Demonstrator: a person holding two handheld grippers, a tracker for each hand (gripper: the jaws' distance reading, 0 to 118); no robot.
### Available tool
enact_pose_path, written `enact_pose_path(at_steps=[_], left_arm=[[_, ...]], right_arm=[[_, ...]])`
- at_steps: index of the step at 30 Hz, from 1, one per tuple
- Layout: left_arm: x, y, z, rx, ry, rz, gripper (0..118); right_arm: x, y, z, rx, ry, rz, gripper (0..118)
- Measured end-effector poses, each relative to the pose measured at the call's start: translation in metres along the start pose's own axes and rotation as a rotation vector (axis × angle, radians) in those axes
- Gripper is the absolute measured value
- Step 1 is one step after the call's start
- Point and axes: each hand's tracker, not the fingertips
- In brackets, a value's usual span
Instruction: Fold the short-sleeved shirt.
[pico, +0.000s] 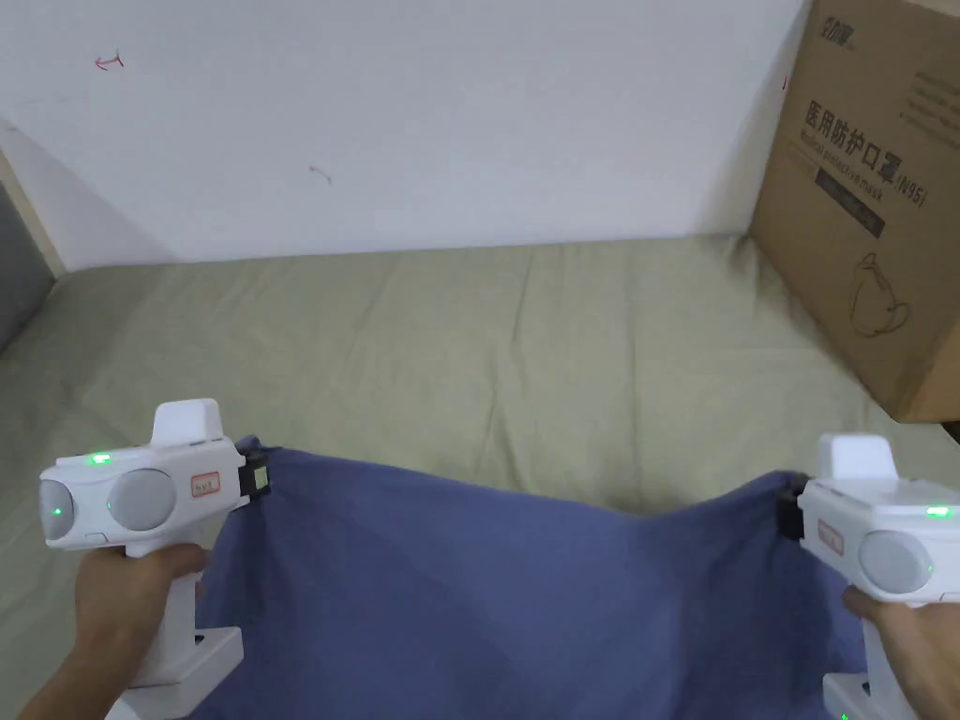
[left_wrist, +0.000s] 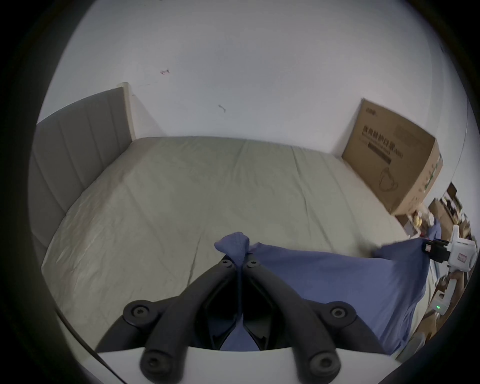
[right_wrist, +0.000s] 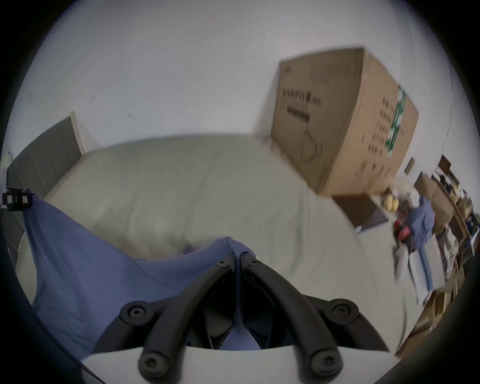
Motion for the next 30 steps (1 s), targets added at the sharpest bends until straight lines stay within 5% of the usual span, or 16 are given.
enact_pose_path(at_steps=[7, 15, 20, 30], left_arm=[[-0.013, 0.062, 0.086, 0.172, 0.045, 0.013, 0], [-0.042, 0.15, 0.15, 0.376, 0.065, 0.057, 0], [-0.045, 0.2, 0.171, 0.507, 0.091, 0.027, 0], [-0.031, 0.259, 0.174, 0.612, 0.131, 0.019, 0]], right_arm=[[-0.014, 0.088, 0.075, 0.285, 0.023, 0.048, 1], [-0.025, 0.185, 0.123, 0.574, 0.089, 0.008, 1], [-0.021, 0.236, 0.13, 0.654, 0.132, -0.057, 1], [-0.02, 0.294, 0.129, 0.75, 0.128, -0.066, 1]])
